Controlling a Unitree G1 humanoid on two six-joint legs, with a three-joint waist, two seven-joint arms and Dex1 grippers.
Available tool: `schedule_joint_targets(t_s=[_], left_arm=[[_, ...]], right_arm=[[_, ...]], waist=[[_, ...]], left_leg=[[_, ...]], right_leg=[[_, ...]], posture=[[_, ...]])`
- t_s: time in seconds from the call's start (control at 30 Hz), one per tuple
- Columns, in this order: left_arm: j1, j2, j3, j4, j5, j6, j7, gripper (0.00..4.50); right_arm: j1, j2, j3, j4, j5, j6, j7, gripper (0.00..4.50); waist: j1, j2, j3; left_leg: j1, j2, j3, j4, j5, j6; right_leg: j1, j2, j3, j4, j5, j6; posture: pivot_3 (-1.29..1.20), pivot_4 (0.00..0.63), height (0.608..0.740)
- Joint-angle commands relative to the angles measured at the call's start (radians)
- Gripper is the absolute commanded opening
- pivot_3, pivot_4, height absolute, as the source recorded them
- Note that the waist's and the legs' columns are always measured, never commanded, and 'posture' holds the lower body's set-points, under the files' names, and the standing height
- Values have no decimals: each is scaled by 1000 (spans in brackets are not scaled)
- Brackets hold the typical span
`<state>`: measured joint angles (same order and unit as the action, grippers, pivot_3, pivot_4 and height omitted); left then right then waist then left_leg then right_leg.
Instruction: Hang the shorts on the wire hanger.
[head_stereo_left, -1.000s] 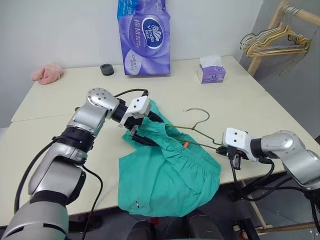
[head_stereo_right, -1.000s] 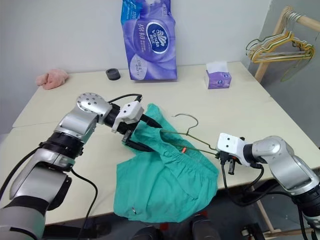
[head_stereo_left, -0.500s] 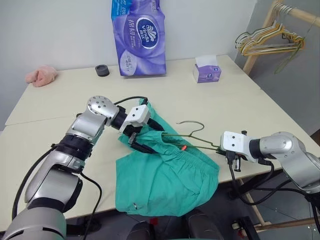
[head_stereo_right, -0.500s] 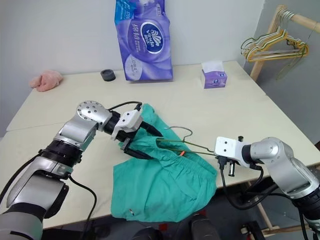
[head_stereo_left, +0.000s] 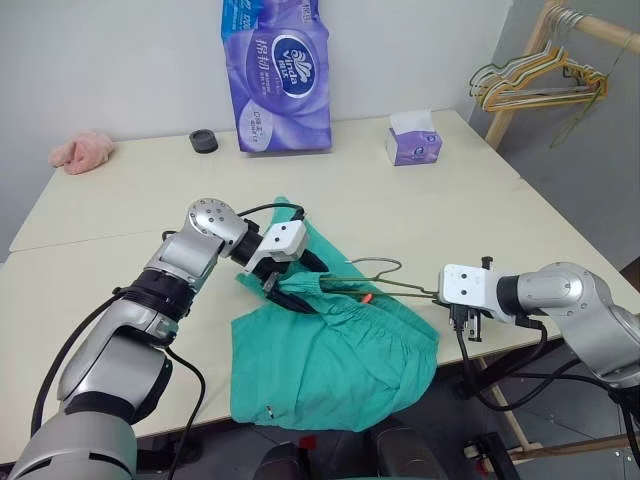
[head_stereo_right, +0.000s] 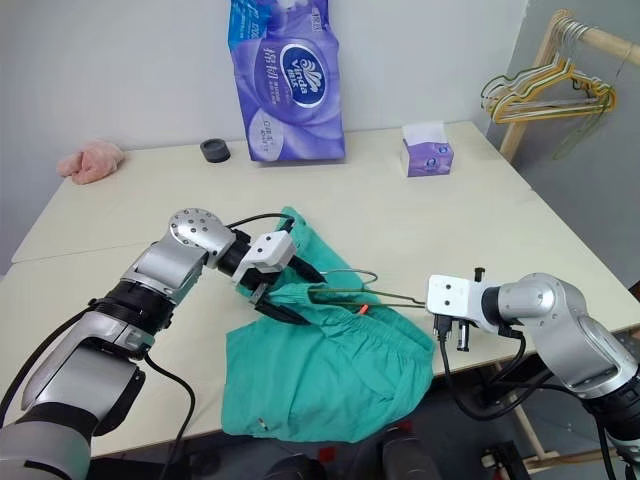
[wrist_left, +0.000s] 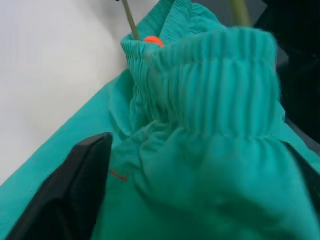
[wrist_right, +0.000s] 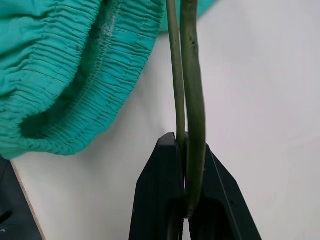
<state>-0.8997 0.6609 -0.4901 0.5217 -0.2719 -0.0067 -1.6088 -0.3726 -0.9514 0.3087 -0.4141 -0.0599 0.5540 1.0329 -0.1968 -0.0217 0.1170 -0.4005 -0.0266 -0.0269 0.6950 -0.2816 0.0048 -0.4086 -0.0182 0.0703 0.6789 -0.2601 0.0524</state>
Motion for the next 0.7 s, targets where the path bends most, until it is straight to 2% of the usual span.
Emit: schedule_joint_targets(t_s=[0.03, 0.37, 0.47, 0.57, 0.7], left_arm=[[-15, -13, -6, -16, 3, -2, -6, 2771], [11, -14, 11, -30, 11, -5, -6, 15], [16, -13, 16, -32, 16, -8, -6, 15], [23, -15, 28, -29, 23, -11, -6, 0], [29, -22, 51, -21, 39, -13, -6, 0]], right_arm=[[-36, 14, -9, -50, 3, -19, 9, 0], [-51, 33, -13, -56, -17, -33, 18, 0], [-51, 33, -18, -61, -9, -31, 33, 0], [-51, 17, -42, -74, 14, -28, 63, 726], [-33, -48, -98, -90, 44, -13, 98, 2036]], waist=[[0, 0, 0], [0, 0, 0], [1, 0, 0], [1, 0, 0], [2, 0, 0]], left_leg=[[0, 0, 0, 0, 0, 0], [0, 0, 0, 0, 0, 0], [0, 0, 0, 0, 0, 0], [0, 0, 0, 0, 0, 0], [0, 0, 0, 0, 0, 0]], right_leg=[[0, 0, 0, 0, 0, 0], [0, 0, 0, 0, 0, 0], [0, 0, 0, 0, 0, 0], [0, 0, 0, 0, 0, 0], [0, 0, 0, 0, 0, 0]], posture=[[-263, 75, 740], [-258, 72, 740], [-258, 70, 740], [-258, 70, 740], [-255, 70, 740]])
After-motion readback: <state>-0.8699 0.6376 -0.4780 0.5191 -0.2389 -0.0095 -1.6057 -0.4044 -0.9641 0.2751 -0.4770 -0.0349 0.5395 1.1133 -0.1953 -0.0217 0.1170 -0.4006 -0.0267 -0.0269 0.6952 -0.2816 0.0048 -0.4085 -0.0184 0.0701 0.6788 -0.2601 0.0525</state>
